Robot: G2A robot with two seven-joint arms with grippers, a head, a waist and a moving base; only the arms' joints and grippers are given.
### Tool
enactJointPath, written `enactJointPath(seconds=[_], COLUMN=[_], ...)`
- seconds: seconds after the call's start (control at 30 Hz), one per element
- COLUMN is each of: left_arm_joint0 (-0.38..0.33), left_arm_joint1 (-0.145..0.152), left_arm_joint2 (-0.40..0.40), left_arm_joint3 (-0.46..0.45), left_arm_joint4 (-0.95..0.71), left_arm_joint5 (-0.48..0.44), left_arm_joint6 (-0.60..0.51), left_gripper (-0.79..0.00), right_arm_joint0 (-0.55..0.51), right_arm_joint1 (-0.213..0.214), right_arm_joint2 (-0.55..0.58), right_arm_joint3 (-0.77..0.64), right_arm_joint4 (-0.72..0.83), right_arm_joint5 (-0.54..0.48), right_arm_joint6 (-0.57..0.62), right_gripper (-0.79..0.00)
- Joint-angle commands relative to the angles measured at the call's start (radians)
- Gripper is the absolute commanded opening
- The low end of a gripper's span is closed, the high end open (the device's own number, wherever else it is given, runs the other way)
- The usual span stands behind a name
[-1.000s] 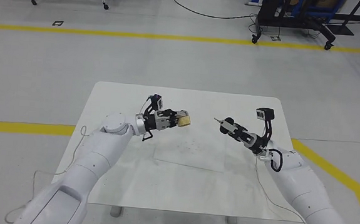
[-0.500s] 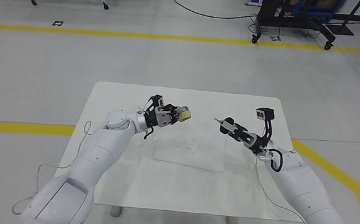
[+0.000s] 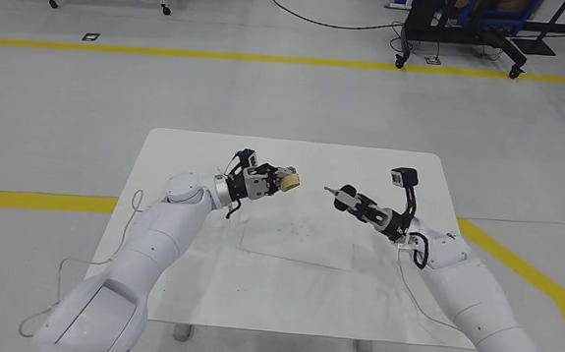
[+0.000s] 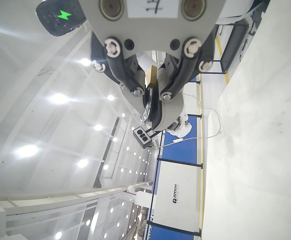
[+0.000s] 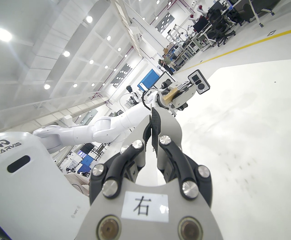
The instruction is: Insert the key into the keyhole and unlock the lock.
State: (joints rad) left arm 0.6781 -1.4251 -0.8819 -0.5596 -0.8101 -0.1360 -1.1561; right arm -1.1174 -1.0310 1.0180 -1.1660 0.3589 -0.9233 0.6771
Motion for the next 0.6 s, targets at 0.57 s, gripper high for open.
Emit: enactJointPath(seconds=[0.57], left_arm_joint0=[0.046], left_arm_joint1=[0.004], left_arm_joint2=[-0.033], left_arm_joint3=[-0.082], left_arm_joint4=[0.012], left_arm_joint5=[-0.034], left_arm_joint6=[0.220], left_gripper=[-0.785], right_arm_joint0=[-0.086], right_arm_joint1=[-0.001], right_arm_joint2=[0.015], right_arm_joint3=[-0.148], right_arm_joint4=[0.012], right_arm_joint5=[0.088], right_arm_joint6=[-0.061], right_gripper=[-0.785])
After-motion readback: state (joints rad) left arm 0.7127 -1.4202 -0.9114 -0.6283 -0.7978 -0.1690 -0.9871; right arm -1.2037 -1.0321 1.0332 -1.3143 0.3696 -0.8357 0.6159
